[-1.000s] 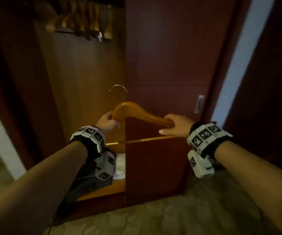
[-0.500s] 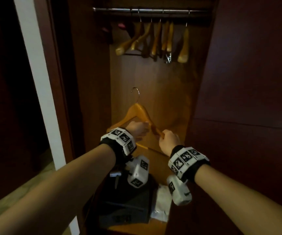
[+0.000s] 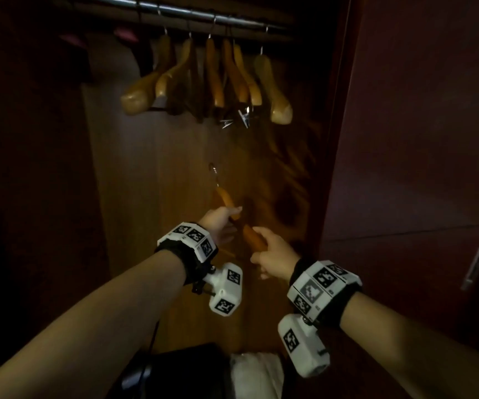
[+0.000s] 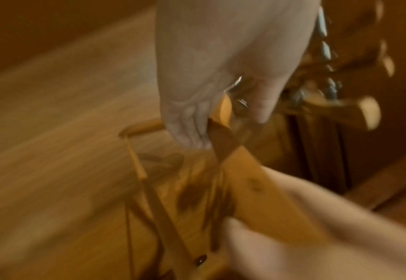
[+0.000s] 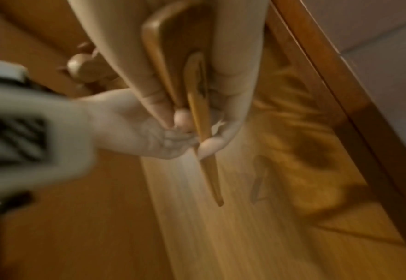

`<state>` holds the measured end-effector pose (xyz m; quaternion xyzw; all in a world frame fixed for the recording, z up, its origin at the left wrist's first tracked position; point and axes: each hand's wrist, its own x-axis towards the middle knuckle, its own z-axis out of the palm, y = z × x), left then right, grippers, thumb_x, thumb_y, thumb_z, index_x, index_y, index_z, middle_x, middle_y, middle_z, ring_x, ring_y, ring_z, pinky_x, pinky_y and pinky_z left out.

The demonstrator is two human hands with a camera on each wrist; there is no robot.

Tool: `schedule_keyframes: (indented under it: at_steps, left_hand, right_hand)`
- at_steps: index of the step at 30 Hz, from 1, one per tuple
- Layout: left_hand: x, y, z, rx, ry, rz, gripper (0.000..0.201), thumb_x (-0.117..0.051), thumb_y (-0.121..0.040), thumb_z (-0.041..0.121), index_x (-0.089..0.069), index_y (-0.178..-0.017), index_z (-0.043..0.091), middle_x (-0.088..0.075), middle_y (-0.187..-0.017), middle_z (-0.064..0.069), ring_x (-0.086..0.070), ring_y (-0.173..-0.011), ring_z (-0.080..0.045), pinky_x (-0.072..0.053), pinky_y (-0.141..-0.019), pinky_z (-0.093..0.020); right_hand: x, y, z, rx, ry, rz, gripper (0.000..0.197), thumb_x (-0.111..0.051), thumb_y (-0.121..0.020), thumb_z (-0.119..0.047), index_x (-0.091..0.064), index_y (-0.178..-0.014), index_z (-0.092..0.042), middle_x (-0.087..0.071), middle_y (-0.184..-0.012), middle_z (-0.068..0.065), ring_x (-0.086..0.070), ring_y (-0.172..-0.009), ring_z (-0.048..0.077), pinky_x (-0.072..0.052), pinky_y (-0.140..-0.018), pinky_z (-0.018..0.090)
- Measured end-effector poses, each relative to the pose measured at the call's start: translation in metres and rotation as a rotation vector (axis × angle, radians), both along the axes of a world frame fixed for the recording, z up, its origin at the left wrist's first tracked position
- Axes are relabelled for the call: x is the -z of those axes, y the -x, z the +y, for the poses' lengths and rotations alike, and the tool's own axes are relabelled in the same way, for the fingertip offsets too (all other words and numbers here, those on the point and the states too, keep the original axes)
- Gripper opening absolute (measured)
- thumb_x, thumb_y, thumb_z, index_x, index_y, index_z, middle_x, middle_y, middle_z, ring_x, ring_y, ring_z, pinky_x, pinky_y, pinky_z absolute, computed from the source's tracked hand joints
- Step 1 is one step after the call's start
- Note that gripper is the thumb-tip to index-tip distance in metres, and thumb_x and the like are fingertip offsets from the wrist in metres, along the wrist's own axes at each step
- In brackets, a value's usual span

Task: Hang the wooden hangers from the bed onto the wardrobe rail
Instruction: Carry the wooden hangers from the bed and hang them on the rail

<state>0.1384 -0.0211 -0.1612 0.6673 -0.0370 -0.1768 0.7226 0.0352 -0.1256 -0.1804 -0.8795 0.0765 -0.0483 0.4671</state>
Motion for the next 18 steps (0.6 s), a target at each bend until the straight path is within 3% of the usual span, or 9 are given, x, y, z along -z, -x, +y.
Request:
schedule_keyframes:
  at_steps: [4, 7, 11, 14, 18]
  left_hand:
    - [-0.036, -0.035, -0.014, -0.010, -0.046, -0.219, 0.086, -0.068, -0.084, 0.029, -0.014, -0.150, 0.017, -0.035, -0.147, -0.010, -0.037, -0.132, -0.031, -0.036, -0.105, -0.043]
    - [-0.070, -0.055, -0.013, -0.085, 0.046, -0.400, 0.098, -0.072, -0.079, 0.035, -0.005, -0.150, 0.027, -0.017, -0.156, -0.007, -0.025, -0.140, -0.030, -0.027, -0.111, -0.046]
    - [-0.104, -0.080, -0.011, -0.170, 0.156, -0.581, 0.108, -0.079, -0.071, 0.036, -0.004, -0.149, 0.031, -0.015, -0.155, -0.006, -0.022, -0.140, -0.028, -0.026, -0.112, -0.049]
    - [-0.124, -0.092, -0.013, -0.153, 0.285, -0.666, 0.118, -0.085, -0.062, 0.033, -0.004, -0.148, 0.036, -0.027, -0.152, -0.006, -0.032, -0.136, -0.025, -0.030, -0.110, -0.050]
    - [-0.138, -0.103, -0.017, -0.171, 0.277, -0.853, 0.109, -0.083, -0.065, 0.031, -0.012, -0.147, 0.027, -0.020, -0.152, -0.005, -0.027, -0.137, -0.024, -0.030, -0.111, -0.044]
  right_hand:
    - [-0.017, -0.022, -0.007, 0.202, -0.193, -0.003, 0.059, -0.051, -0.087, -0.001, -0.037, -0.138, -0.025, -0.050, -0.082, 0.003, -0.051, -0.063, 0.012, -0.058, -0.058, 0.031]
    - [-0.026, -0.034, -0.017, 0.307, -0.247, 0.002, 0.062, -0.053, -0.085, 0.000, -0.037, -0.141, -0.024, -0.050, -0.079, 0.007, -0.051, -0.066, 0.015, -0.059, -0.060, 0.035]
    - [-0.042, -0.051, -0.030, 0.421, -0.358, -0.045, 0.066, -0.051, -0.086, 0.002, -0.029, -0.145, -0.020, -0.049, -0.081, 0.005, -0.048, -0.065, 0.013, -0.055, -0.058, 0.035]
    - [-0.061, -0.066, -0.044, 0.468, -0.341, -0.123, 0.053, -0.051, -0.086, 0.002, -0.042, -0.136, -0.015, -0.049, -0.080, 0.006, -0.049, -0.066, 0.014, -0.058, -0.065, 0.038]
    - [-0.092, -0.085, -0.060, 0.520, -0.291, -0.261, 0.059, -0.051, -0.086, 0.001, -0.037, -0.140, -0.018, -0.050, -0.078, 0.004, -0.050, -0.065, 0.013, -0.056, -0.055, 0.032]
